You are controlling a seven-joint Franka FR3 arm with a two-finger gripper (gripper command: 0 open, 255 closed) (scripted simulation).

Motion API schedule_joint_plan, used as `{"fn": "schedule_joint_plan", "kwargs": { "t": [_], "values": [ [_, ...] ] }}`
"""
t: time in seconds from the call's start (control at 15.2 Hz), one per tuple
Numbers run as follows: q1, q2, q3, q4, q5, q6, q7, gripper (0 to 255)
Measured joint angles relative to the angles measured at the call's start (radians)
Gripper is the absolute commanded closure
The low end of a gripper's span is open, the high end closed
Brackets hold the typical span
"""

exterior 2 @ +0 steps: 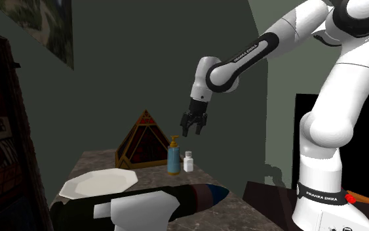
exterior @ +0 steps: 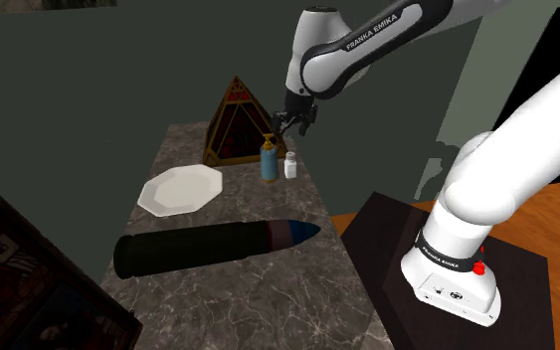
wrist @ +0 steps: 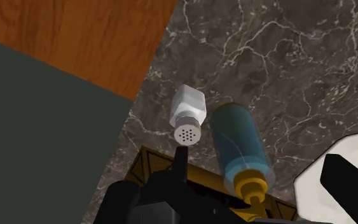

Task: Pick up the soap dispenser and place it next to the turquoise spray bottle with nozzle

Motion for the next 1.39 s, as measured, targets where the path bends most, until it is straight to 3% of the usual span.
{"fn": "schedule_joint_plan", "kwargs": {
  "t": [0.26,0.46,0.79,1.25,1.32,1.39],
  "values": [
    [-0.015,0.161,0.023,0.041,-0.004,0.184,0.08,0],
    [-0.019,0.217,0.032,0.048,-0.012,0.251,0.11,0],
    [-0.026,0.3,0.037,0.055,-0.031,0.329,0.128,0],
    [-0.029,0.321,0.035,0.062,-0.035,0.344,0.127,0],
    [-0.029,0.321,0.035,0.062,-0.035,0.344,0.127,255],
    [-0.029,0.32,0.035,0.062,-0.035,0.344,0.127,255]
  ]
}}
